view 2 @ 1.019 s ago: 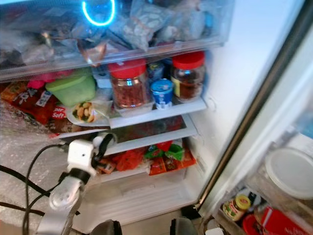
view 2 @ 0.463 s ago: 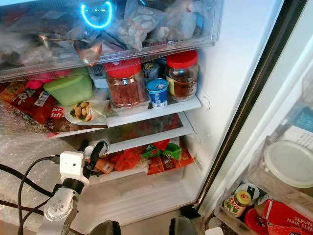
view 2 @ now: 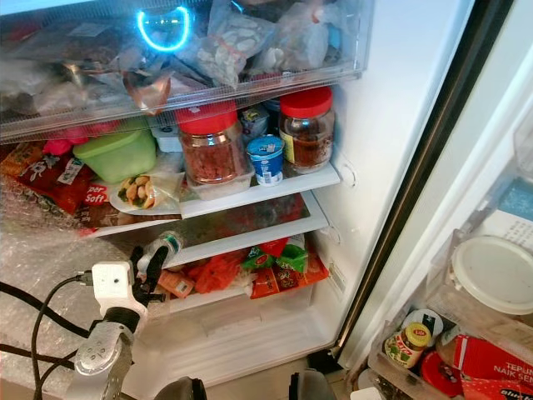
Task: Restocking fridge
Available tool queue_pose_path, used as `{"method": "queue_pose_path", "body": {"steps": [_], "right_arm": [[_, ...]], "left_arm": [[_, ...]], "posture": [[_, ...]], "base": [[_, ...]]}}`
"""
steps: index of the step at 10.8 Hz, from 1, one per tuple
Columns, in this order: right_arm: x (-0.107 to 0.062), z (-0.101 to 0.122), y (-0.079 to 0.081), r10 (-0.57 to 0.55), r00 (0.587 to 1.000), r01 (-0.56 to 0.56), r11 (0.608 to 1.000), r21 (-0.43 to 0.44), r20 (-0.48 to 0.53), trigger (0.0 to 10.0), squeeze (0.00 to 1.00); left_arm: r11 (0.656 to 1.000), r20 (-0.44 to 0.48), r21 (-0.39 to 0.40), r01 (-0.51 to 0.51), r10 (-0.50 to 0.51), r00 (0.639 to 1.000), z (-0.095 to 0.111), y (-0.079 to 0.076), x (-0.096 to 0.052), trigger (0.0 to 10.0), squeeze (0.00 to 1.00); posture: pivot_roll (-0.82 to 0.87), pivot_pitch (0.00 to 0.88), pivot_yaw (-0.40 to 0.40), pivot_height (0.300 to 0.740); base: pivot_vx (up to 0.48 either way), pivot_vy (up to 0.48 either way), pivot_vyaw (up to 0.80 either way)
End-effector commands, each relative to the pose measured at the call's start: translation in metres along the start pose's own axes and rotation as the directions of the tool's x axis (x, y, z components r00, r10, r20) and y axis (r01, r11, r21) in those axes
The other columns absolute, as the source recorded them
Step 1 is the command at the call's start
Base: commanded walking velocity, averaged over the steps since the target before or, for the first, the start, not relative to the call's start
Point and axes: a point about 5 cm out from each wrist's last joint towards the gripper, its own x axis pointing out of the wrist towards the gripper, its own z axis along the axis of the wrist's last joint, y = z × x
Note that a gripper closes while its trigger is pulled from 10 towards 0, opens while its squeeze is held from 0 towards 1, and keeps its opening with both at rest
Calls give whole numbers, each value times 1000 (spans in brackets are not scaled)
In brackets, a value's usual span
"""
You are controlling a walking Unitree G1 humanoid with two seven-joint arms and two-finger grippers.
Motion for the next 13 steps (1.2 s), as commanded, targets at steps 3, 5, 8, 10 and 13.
{"method": "queue_pose_path", "body": {"steps": [3,5,8,10,13], "right_arm": [[-2,-7,18,63,998,-63,998,-6,-20,10000,0],[-2,-6,18,66,998,-66,998,-5,-21,10000,0],[-2,-6,18,64,998,-64,998,-6,-18,10000,0],[-2,-6,18,54,998,-54,999,-1,-16,10000,0],[-2,-6,18,51,999,-51,999,-6,-13,10000,0]], "left_arm": [[1000,-230,-15,-23,19,973,-38,5,-10,10000,0],[1000,-228,-15,-5,2,974,-37,2,0,10000,0],[1000,-196,-15,-13,10,981,-28,1,28,10000,0],[999,-178,-21,-30,26,984,-24,0,36,10000,137],[996,-167,-19,-90,85,982,-27,6,35,10000,0]], "posture": [[-104,60,65,650],[-97,64,63,650],[-102,67,62,650],[-111,67,65,650],[-102,72,63,650]], "base": [[0,0,0],[0,0,0],[0,0,0],[0,0,0],[0,0,0]]}}
